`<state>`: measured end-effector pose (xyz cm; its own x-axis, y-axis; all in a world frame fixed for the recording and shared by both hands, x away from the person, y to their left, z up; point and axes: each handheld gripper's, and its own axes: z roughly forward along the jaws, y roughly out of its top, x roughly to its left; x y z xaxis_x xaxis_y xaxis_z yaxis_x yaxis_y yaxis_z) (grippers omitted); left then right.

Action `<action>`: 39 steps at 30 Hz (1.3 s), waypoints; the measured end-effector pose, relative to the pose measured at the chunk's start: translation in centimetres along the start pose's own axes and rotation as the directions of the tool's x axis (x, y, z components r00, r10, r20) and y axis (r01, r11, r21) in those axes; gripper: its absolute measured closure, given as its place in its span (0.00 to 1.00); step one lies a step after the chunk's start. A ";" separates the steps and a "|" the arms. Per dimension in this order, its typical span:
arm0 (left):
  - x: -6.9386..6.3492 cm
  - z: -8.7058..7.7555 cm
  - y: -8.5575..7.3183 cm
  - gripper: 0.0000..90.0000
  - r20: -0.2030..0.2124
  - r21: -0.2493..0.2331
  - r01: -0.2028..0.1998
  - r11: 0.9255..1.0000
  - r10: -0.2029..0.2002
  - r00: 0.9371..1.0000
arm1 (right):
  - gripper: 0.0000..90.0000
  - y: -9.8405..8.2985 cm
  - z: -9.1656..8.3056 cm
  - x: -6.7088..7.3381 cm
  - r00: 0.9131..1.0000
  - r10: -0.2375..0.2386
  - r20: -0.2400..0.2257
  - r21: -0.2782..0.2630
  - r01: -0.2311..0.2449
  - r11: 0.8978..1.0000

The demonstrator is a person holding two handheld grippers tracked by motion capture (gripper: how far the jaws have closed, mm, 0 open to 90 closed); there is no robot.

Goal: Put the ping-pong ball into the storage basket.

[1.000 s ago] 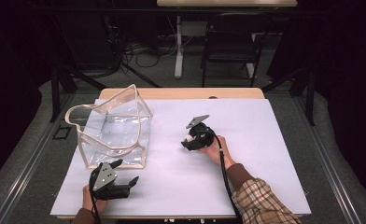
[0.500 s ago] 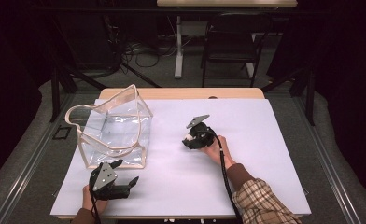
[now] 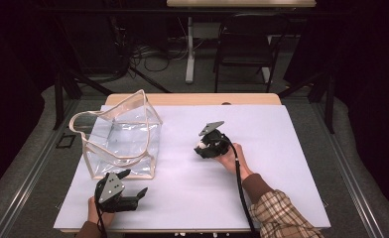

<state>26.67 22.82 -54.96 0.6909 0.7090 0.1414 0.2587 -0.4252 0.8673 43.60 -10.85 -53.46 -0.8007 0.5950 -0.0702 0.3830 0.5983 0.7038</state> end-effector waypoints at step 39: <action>0.0 -0.1 0.0 0.18 -0.004 -0.002 0.000 1.000 0.000 1.000 | 0.56 1.8 -4.2 0.2 0.999 -0.039 0.036 -0.039 0.040 0.998</action>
<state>26.63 22.86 -54.94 0.6879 0.7116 0.1432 0.2573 -0.4235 0.8686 42.24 -11.91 -49.22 -0.7979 0.5903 -0.1225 0.3324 0.6002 0.7275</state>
